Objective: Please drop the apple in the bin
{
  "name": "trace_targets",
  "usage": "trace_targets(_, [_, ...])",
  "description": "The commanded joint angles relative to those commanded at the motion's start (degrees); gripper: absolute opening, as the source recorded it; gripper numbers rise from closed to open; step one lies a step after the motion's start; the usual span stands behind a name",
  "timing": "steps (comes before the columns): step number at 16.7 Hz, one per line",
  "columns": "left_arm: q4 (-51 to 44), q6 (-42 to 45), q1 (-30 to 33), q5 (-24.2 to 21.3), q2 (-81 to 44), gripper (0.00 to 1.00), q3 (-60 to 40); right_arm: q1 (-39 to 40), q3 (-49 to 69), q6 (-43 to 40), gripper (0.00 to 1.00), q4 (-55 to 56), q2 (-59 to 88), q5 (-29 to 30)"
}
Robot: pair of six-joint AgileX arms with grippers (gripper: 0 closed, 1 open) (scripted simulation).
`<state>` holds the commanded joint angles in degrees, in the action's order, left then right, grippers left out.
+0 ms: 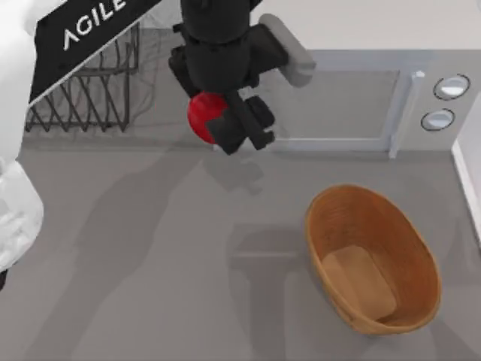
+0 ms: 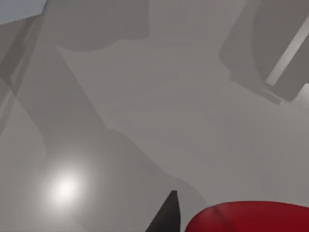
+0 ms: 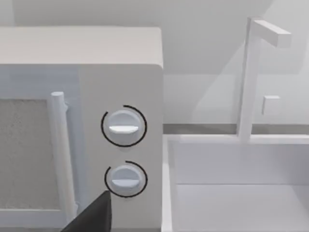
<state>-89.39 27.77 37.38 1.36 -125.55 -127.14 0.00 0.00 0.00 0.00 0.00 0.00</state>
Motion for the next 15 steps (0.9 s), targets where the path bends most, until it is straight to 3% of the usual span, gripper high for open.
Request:
trace_targets(4, [-4.8,3.5,15.0,1.1,-11.2,0.0,-17.5,0.0,0.0,0.0,1.0,0.0,0.0,0.0])
trace_targets(7, [-6.8,5.3,22.5,2.0,-16.5,0.0,-25.5,0.0,0.0,0.0,1.0,0.0,0.0,0.0])
trace_targets(15, [-7.1,5.9,24.7,2.3,-18.1,0.0,-27.6,0.0,0.0,0.0,1.0,0.0,0.0,0.0])
